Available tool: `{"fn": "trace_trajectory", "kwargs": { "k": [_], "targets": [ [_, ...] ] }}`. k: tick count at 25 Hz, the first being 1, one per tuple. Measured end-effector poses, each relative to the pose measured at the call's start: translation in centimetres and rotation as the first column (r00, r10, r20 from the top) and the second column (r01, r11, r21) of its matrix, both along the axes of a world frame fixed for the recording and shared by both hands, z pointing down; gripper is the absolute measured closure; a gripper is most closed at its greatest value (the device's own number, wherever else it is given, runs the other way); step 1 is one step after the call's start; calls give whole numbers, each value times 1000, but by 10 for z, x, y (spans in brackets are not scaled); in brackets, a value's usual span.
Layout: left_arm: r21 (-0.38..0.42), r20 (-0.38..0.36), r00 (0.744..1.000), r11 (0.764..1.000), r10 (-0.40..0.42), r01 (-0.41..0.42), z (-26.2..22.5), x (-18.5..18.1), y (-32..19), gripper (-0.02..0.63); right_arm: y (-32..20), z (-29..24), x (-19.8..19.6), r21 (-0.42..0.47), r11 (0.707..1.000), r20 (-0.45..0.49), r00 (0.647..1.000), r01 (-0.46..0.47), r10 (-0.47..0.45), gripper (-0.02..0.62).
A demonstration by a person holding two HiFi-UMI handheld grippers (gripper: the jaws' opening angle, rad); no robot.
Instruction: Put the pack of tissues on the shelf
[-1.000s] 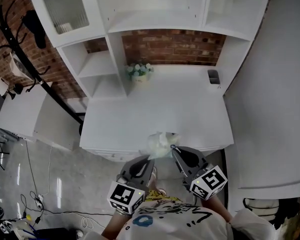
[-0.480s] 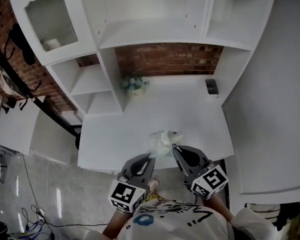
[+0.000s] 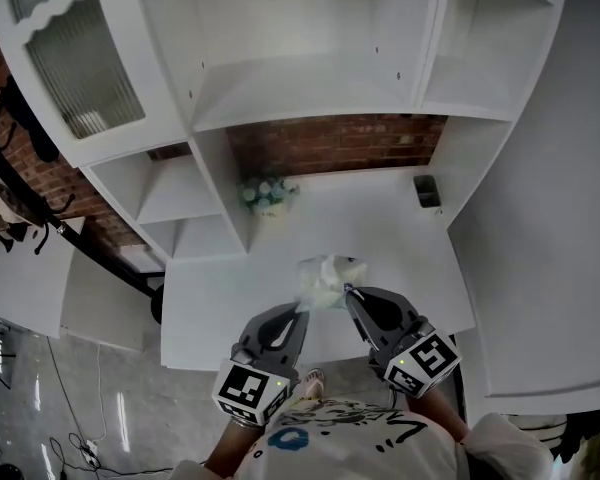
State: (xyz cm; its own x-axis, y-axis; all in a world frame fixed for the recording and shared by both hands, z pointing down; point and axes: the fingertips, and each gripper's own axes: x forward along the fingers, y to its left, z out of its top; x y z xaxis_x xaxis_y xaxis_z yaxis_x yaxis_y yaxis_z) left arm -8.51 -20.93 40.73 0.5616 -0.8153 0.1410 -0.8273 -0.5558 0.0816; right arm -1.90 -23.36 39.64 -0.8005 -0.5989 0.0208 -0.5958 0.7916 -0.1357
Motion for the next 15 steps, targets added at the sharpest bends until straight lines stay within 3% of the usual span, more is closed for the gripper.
{"fn": "trace_trajectory", "kwargs": {
  "k": [15],
  "targets": [
    [148, 18, 1000, 989, 8, -11, -58, -33, -66, 589, -56, -60, -37, 159, 986, 1, 999, 43, -44, 568]
  ]
}}
